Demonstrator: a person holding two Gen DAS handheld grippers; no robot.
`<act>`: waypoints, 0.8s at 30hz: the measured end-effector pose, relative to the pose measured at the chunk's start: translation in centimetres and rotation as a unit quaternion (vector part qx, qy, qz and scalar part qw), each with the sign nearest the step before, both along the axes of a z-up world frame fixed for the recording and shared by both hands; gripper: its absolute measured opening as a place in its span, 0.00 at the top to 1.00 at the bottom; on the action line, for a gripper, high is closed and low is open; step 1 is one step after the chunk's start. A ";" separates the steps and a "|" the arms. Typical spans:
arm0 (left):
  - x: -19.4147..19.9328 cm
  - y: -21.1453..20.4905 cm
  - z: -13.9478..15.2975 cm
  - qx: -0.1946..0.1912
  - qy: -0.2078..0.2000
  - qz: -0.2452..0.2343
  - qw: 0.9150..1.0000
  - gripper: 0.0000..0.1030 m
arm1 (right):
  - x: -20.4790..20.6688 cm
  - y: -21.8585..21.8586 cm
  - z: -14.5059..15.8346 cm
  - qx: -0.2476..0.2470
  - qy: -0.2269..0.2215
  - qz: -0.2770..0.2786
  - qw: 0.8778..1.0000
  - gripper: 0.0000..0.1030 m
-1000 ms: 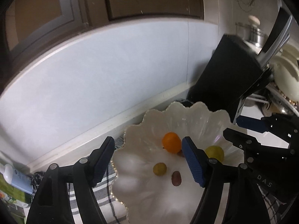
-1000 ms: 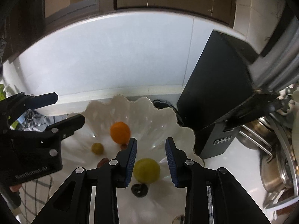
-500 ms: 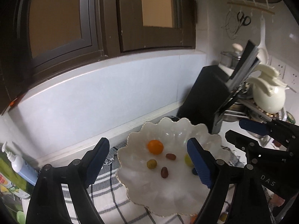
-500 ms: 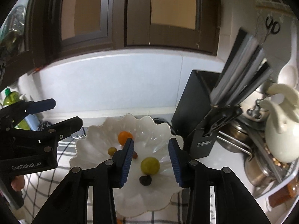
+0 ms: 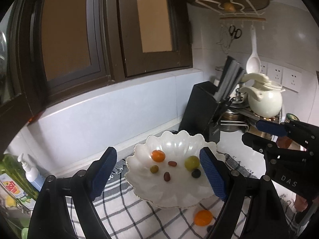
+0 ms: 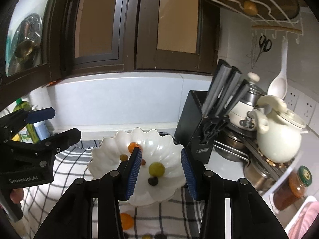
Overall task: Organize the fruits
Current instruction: 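Withdraw both open tools from the bowl back over the cloth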
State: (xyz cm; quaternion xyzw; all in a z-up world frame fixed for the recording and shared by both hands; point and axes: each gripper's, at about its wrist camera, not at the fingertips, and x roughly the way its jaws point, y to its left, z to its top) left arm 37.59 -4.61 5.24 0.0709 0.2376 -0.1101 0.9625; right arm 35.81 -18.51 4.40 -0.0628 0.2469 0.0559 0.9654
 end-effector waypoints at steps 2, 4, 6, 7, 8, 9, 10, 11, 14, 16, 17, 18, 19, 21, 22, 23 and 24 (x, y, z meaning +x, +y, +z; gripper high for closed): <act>-1.1 -0.2 0.1 0.001 -0.004 -0.004 1.000 0.17 | -1.2 -0.2 0.2 0.001 -0.006 -0.003 1.000 0.59; -2.1 -0.4 0.1 0.001 -0.003 -0.010 1.000 0.17 | -2.2 -0.3 0.2 -0.001 -0.010 -0.006 1.000 0.59; -3.0 -0.5 0.0 0.002 -0.003 -0.014 1.000 0.17 | -3.3 -0.5 0.2 -0.001 -0.013 -0.007 1.000 0.59; -3.6 -0.6 -0.1 0.004 -0.004 -0.015 1.000 0.17 | -3.8 -0.5 0.1 -0.001 -0.015 -0.008 1.000 0.59; -3.9 -0.6 -0.1 0.006 -0.005 -0.016 1.000 0.17 | -4.4 -0.6 0.1 -0.001 -0.018 -0.008 1.000 0.59; -4.3 -0.7 -0.2 0.007 -0.005 -0.016 1.000 0.17 | -4.8 -0.6 0.0 -0.001 -0.019 -0.008 1.000 0.59; -4.7 -0.7 -0.3 0.008 -0.004 -0.015 1.000 0.17 | -5.1 -0.7 0.0 -0.002 -0.020 -0.008 1.000 0.59; -5.1 -0.7 -0.5 0.007 -0.002 -0.015 1.000 0.17 | -5.4 -0.7 -0.1 -0.002 -0.020 -0.007 1.000 0.59; -6.1 -0.6 -0.8 0.005 0.001 -0.013 1.000 0.17 | -6.4 -0.9 -0.3 -0.002 -0.019 -0.004 1.000 0.59; -6.7 -0.7 -1.2 0.006 0.002 -0.009 1.000 0.17 | -6.9 -1.0 -0.7 -0.003 -0.016 -0.001 1.000 0.59; -6.9 -0.7 -1.3 0.005 0.003 -0.007 1.000 0.17 | -7.0 -1.1 -0.9 -0.003 -0.015 0.000 1.000 0.59; -7.2 -0.8 -1.5 0.005 0.003 -0.005 1.000 0.17 | -7.2 -1.1 -1.0 -0.003 -0.013 0.002 1.000 0.59; -7.5 -0.9 -1.7 0.004 0.005 -0.003 1.000 0.17 | -7.4 -1.1 -1.2 -0.002 -0.011 0.004 1.000 0.59; -8.1 -1.0 -2.1 0.003 0.004 0.000 1.000 0.17 | -7.8 -1.3 -1.7 0.001 -0.008 0.008 1.000 0.59; -8.4 -1.1 -2.3 0.003 0.005 0.001 1.000 0.17 | -7.9 -1.4 -1.9 0.002 -0.006 0.010 1.000 0.59; -8.6 -1.3 -2.5 0.002 0.007 0.001 1.000 0.17 | -8.1 -1.5 -2.2 0.003 -0.004 0.014 1.000 0.59; -8.8 -1.4 -2.7 0.001 0.008 0.002 1.000 0.17 | -8.2 -1.6 -2.4 0.004 -0.002 0.017 1.000 0.59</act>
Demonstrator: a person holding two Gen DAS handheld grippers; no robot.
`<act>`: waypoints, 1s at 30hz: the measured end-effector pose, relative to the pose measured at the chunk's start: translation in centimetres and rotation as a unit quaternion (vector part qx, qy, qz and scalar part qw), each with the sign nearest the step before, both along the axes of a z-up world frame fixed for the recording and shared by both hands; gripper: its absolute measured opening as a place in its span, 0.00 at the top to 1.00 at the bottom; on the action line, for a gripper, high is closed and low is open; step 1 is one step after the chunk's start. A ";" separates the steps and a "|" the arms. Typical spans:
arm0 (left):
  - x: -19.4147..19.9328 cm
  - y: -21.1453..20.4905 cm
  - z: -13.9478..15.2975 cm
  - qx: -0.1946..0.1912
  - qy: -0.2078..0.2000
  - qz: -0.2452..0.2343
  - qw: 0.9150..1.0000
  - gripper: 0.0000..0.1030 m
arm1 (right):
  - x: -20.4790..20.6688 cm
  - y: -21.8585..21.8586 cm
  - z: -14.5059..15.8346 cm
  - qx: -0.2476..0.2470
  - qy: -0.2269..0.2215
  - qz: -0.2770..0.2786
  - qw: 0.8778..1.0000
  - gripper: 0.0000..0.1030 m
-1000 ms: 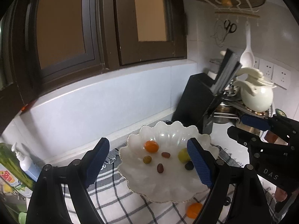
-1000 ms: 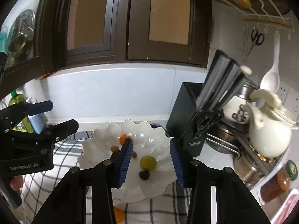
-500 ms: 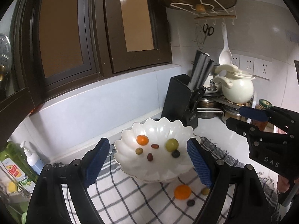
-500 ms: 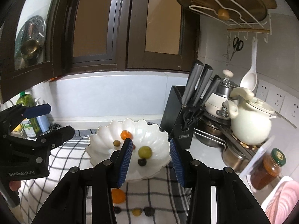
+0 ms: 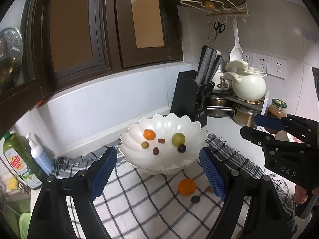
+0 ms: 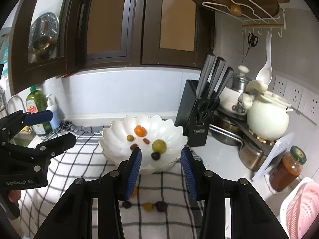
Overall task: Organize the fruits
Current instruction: 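Withdraw both open tools from the bowl back over the cloth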
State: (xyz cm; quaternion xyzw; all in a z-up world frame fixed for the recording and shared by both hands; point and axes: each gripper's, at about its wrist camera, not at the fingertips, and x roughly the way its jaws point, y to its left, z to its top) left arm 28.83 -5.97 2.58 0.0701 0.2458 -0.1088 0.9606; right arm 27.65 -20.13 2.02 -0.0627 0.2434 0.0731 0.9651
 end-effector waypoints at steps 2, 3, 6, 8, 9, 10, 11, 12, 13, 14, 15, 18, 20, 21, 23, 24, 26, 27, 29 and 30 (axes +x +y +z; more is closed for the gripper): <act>-0.3 -0.2 -0.4 -0.001 0.005 0.001 1.000 0.17 | -0.2 -0.2 -0.5 0.002 0.004 0.005 1.000 0.59; -0.4 -0.3 -0.6 -0.002 0.007 0.001 1.000 0.17 | -0.2 -0.3 -0.7 0.003 0.006 0.008 1.000 0.59; -0.6 -0.7 -1.2 -0.009 0.013 0.001 1.000 0.18 | -0.2 -0.6 -1.4 0.004 0.015 0.017 1.000 0.59; -0.7 -1.1 -1.5 -0.011 0.013 0.001 1.000 0.18 | -0.1 -0.7 -2.0 0.006 0.023 0.023 0.999 0.59; -0.8 -1.3 -1.7 -0.011 0.013 0.002 1.000 0.18 | -0.1 -0.8 -2.3 0.007 0.026 0.025 0.999 0.59; -0.9 -1.4 -1.9 -0.011 0.014 0.002 1.000 0.18 | 0.0 -0.9 -2.6 0.007 0.030 0.026 0.999 0.59; -0.8 -1.6 -2.0 -0.012 0.015 0.001 1.000 0.18 | 0.0 -1.1 -2.9 0.007 0.035 0.028 0.999 0.59; -0.8 -1.8 -2.4 -0.012 0.019 0.000 1.000 0.19 | 0.1 -1.2 -3.2 0.008 0.038 0.030 0.999 0.59; -0.8 -1.9 -2.7 -0.012 0.022 -0.002 1.000 0.19 | 0.2 -1.3 -3.5 0.008 0.041 0.030 0.999 0.59; -0.7 -2.1 -3.1 -0.012 0.026 -0.005 1.000 0.20 | 0.2 -1.4 -3.8 0.008 0.044 0.030 0.999 0.59; -0.7 -2.3 -3.6 -0.010 0.030 -0.006 0.999 0.20 | 0.3 -1.5 -4.2 0.008 0.048 0.031 0.998 0.59; -0.5 -2.7 -4.7 -0.012 0.041 -0.011 0.999 0.21 | 0.5 -1.8 -5.1 0.007 0.056 0.030 0.998 0.59; -0.2 -3.1 -5.7 -0.011 0.052 -0.015 0.998 0.23 | 0.7 -1.9 -5.8 0.007 0.062 0.031 0.998 0.59; -0.1 -3.2 -6.1 -0.011 0.055 -0.018 0.998 0.23 | 0.8 -2.0 -6.1 0.005 0.065 0.031 0.997 0.59; 0.2 -3.6 -7.0 -0.006 0.064 -0.021 0.998 0.25 | 1.0 -2.1 -6.7 0.004 0.070 0.031 0.997 0.59; 0.3 -3.7 -7.3 -0.006 0.069 -0.024 0.997 0.26 | 1.1 -2.1 -7.0 0.002 0.073 0.030 0.997 0.59; 0.5 -3.9 -7.9 -0.006 0.075 -0.025 0.997 0.26 | 1.3 -2.2 -7.5 0.003 0.078 0.030 0.997 0.59; 0.6 -4.0 -8.2 -0.006 0.079 -0.026 0.997 0.27 | 1.4 -2.3 -7.7 0.003 0.081 0.029 0.996 0.59; 0.9 -4.2 -8.9 -0.002 0.087 -0.025 0.996 0.30 | 1.7 -2.4 -8.4 0.004 0.089 0.028 0.996 0.59; 1.0 -4.3 -9.2 0.000 0.091 -0.025 0.996 0.31 | 1.8 -2.4 -8.6 0.005 0.092 0.028 0.995 0.59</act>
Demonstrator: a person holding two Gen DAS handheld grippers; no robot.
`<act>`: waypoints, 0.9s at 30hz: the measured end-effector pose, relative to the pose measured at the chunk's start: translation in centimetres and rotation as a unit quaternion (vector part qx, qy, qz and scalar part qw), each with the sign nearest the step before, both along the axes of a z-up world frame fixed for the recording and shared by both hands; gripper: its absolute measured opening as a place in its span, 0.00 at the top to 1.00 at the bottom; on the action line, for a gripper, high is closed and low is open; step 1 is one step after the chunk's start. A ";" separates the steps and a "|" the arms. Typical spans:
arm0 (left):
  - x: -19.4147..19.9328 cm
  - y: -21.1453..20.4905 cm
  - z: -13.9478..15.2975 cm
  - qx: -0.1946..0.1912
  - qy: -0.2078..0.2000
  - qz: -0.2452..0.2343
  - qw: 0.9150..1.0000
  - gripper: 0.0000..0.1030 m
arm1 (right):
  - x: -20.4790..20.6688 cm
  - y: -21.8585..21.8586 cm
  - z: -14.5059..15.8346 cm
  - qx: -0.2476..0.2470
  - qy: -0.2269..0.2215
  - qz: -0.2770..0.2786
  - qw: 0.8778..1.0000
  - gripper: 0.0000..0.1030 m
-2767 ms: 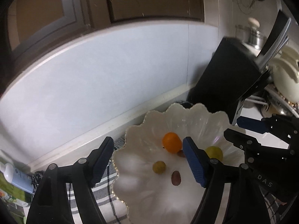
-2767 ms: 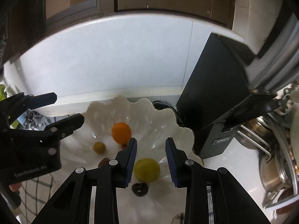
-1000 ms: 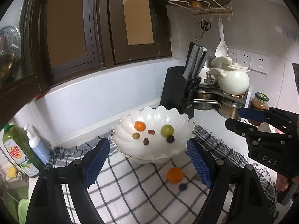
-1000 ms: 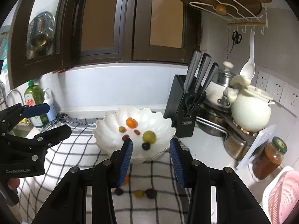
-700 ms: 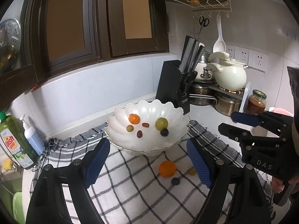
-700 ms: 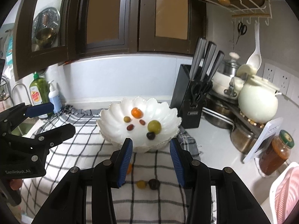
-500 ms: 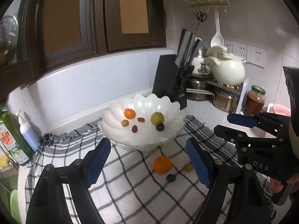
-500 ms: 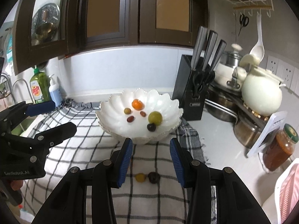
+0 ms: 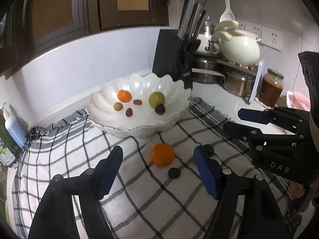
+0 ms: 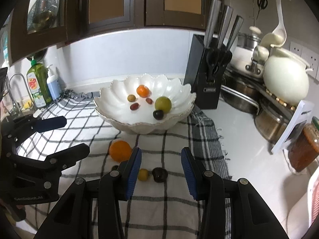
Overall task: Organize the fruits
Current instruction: 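Withdraw both open tools from the bowl back over the cloth, then grasp the small black fruit with the left tool while the right tool grasps the dark plum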
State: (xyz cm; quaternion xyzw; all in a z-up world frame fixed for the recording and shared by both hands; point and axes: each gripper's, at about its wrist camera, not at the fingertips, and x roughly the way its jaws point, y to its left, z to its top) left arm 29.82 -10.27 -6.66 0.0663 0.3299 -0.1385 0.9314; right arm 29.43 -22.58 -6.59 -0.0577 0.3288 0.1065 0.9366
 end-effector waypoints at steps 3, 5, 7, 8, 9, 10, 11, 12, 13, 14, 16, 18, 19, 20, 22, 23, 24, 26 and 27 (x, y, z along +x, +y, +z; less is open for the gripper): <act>0.4 -0.3 -1.0 0.004 0.013 -0.002 1.000 0.33 | 0.5 -0.2 -1.0 0.004 0.013 -0.003 1.000 0.59; 0.6 -0.6 -1.7 0.009 0.020 -0.004 1.000 0.34 | 0.8 -0.4 -1.7 0.008 0.023 -0.005 1.000 0.59; 0.7 -1.0 -2.5 0.020 0.025 -0.008 0.999 0.36 | 1.1 -0.5 -2.3 0.011 0.032 -0.006 0.999 0.59; 0.8 -1.1 -2.8 0.024 0.028 -0.009 0.999 0.37 | 1.3 -0.6 -2.6 0.013 0.037 -0.006 0.999 0.59; 0.9 -1.3 -3.2 0.027 0.030 -0.012 0.999 0.37 | 1.4 -0.7 -2.9 0.015 0.041 -0.005 0.999 0.59; 1.0 -1.4 -3.4 0.029 0.032 -0.013 0.999 0.38 | 1.5 -0.7 -3.2 0.016 0.045 -0.005 0.999 0.59; 1.1 -1.5 -3.8 0.032 0.037 -0.015 0.999 0.41 | 1.6 -0.7 -3.4 0.016 0.048 -0.004 0.999 0.59; 1.3 -1.5 -4.0 0.032 0.041 -0.016 0.999 0.43 | 1.8 -0.7 -3.8 0.017 0.052 -0.003 0.999 0.59; 1.4 -1.6 -4.4 0.031 0.047 -0.017 0.998 0.44 | 1.9 -0.7 -4.1 0.018 0.056 -0.002 0.998 0.59; 1.6 -1.7 -4.6 0.030 0.052 -0.018 0.998 0.46 | 2.0 -0.7 -4.3 0.019 0.059 -0.001 0.998 0.59; 1.9 -1.8 -5.2 0.031 0.062 -0.020 0.997 0.48 | 2.3 -0.7 -4.8 0.021 0.065 0.001 0.998 0.59; 2.0 -2.0 -5.6 0.033 0.066 -0.021 0.997 0.52 | 2.6 -0.7 -5.2 0.023 0.070 0.003 0.997 0.59; 2.2 -2.1 -5.8 0.034 0.069 -0.022 0.997 0.53 | 2.7 -0.7 -5.4 0.024 0.072 0.003 0.997 0.59; 2.3 -2.2 -6.0 0.035 0.072 -0.023 0.997 0.55 | 2.8 -0.7 -5.6 0.025 0.074 0.004 0.997 0.59; 2.5 -2.4 -6.3 0.034 0.077 -0.026 0.996 0.57 | 3.1 -0.8 -5.9 0.028 0.078 0.003 0.997 0.59; 2.6 -2.4 -6.4 0.034 0.079 -0.027 0.996 0.58 | 3.3 -0.8 -6.0 0.029 0.079 0.003 0.996 0.59; 2.7 -2.5 -6.6 0.035 0.081 -0.028 0.996 0.59 | 3.4 -0.8 -6.2 0.030 0.081 0.002 0.996 0.59; 2.8 -2.7 -6.8 0.036 0.084 -0.030 0.995 0.61 | 3.6 -0.9 -6.4 0.032 0.083 0.002 0.996 0.59; 2.9 -2.8 -6.9 0.036 0.085 -0.032 0.995 0.61 | 3.7 -0.9 -6.5 0.033 0.084 0.001 0.996 0.60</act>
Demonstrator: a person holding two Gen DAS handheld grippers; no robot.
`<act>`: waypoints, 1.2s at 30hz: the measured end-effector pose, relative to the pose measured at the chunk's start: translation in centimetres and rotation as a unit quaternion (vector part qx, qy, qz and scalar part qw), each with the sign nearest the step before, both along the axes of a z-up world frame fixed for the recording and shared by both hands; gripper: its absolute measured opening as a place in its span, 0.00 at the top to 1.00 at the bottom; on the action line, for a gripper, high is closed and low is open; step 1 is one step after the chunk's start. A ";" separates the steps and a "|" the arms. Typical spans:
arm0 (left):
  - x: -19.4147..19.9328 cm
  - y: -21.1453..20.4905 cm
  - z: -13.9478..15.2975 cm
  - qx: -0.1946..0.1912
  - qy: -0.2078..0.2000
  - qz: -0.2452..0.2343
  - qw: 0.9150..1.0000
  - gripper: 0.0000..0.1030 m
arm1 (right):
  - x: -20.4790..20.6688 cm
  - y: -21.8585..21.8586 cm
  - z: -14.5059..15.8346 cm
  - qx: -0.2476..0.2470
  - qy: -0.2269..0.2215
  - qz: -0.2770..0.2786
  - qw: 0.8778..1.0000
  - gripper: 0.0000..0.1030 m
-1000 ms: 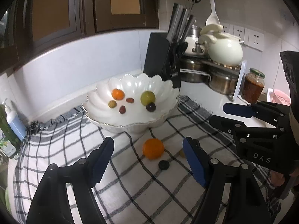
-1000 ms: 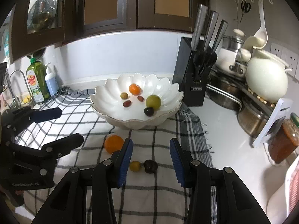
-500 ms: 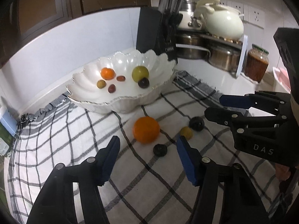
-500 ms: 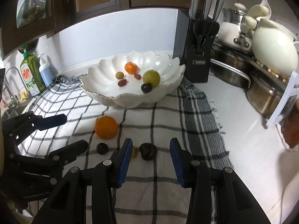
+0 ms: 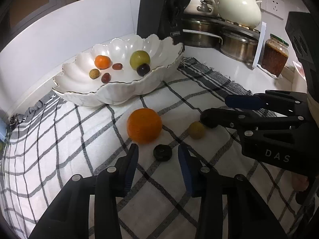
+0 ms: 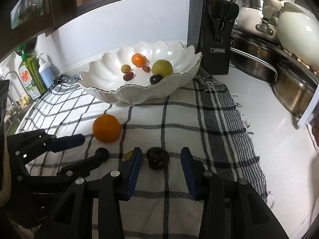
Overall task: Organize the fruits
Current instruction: 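Grasp the small black fruit with the left tool while the right tool grasps the dark plum, then lift the black fruit and plum and carry both over the bowl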
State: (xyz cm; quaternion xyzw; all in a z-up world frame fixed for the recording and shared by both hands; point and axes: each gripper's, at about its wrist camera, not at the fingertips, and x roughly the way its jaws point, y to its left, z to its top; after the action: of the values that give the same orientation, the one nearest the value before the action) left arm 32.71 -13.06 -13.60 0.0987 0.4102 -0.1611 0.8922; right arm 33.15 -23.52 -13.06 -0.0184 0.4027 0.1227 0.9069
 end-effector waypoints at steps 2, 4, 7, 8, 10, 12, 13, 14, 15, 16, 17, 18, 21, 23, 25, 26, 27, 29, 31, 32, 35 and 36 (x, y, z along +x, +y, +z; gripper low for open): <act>0.2 -0.2 -0.3 0.003 0.004 -0.003 1.000 0.63 | 0.2 0.0 -0.2 0.001 0.003 0.000 1.000 0.60; 0.3 -0.3 -0.6 0.004 0.007 -0.004 1.000 0.65 | 0.4 -0.1 -0.4 0.003 0.007 -0.001 1.000 0.60; 0.6 -0.4 -1.0 0.002 0.016 -0.005 1.000 0.68 | 0.6 -0.1 -0.7 0.005 0.010 -0.001 1.000 0.62; 0.6 -0.4 -1.0 0.002 0.018 -0.005 1.000 0.69 | 0.7 -0.1 -0.8 0.005 0.013 -0.001 1.000 0.63; 0.8 -0.5 -1.2 0.002 0.020 -0.005 1.000 0.70 | 0.9 -0.1 -1.0 0.009 0.017 0.000 1.000 0.65; 0.9 -0.6 -1.3 0.003 0.022 -0.005 1.000 0.72 | 1.1 -0.1 -1.2 0.013 0.021 0.000 1.000 0.65; 0.9 -0.6 -1.4 0.003 0.023 -0.005 1.000 0.72 | 1.1 -0.1 -1.3 0.016 0.024 0.001 1.000 0.65; 1.0 -0.6 -1.4 0.002 0.024 -0.006 1.000 0.73 | 1.1 -0.1 -1.4 0.017 0.026 0.002 1.000 0.65; 1.0 -0.7 -1.4 0.002 0.025 -0.007 1.000 0.74 | 1.1 -0.1 -1.5 0.018 0.027 0.003 0.999 0.65; 1.0 -0.7 -1.5 0.002 0.025 -0.007 1.000 0.75 | 1.1 -0.1 -1.5 0.019 0.027 0.003 0.999 0.68; 1.0 -0.8 -1.5 0.002 0.026 -0.007 1.000 0.76 | 1.1 0.0 -1.5 0.021 0.028 0.004 0.999 0.69; 1.0 -0.8 -1.6 0.002 0.026 -0.007 1.000 0.77 | 1.1 0.0 -1.6 0.023 0.030 0.007 0.999 0.71; 1.1 -0.9 -1.6 0.005 0.023 -0.007 1.000 0.78 | 1.2 0.2 -1.7 0.022 0.029 0.009 0.999 0.74; 1.1 -0.9 -1.5 0.002 0.023 -0.006 1.000 0.78 | 1.1 0.2 -1.7 0.022 0.028 0.009 0.999 0.74; 1.0 -0.8 -1.5 0.002 0.021 -0.006 1.000 0.79 | 1.0 0.2 -1.7 0.021 0.026 0.007 0.999 0.74; 1.0 -0.8 -1.4 0.000 0.020 -0.006 1.000 0.79 | 1.1 0.2 -1.6 0.020 0.025 0.006 0.999 0.74; 0.9 -0.7 -1.2 -0.001 0.019 -0.006 1.000 0.79 | 1.0 0.2 -1.5 0.019 0.024 0.005 1.000 0.74; 0.8 -0.6 -0.8 -0.004 0.015 -0.005 1.000 0.79 | 0.8 0.1 -1.3 0.018 0.020 0.003 1.000 0.74; 0.7 -0.6 -0.3 -0.007 0.010 -0.004 1.000 0.79 | 0.5 0.1 -1.0 0.018 0.016 0.000 1.000 0.74; 0.6 -0.5 -0.1 -0.008 0.007 -0.004 1.000 0.79 | 0.4 0.2 -0.8 0.017 0.013 0.000 1.000 0.74; 0.4 -0.3 0.6 -0.013 0.000 -0.002 1.000 0.79 | 0.0 0.3 -0.2 0.015 0.005 0.000 1.000 0.74; 0.3 -0.2 0.8 -0.015 -0.002 -0.001 1.000 0.79 | -0.1 0.3 -0.1 0.015 0.003 0.000 1.000 0.74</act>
State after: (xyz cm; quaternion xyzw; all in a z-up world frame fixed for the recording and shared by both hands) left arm 33.00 -13.26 -12.79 0.0855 0.4062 -0.1679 0.8941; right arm 33.02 -23.23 -13.16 -0.0047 0.4035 0.1291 0.9058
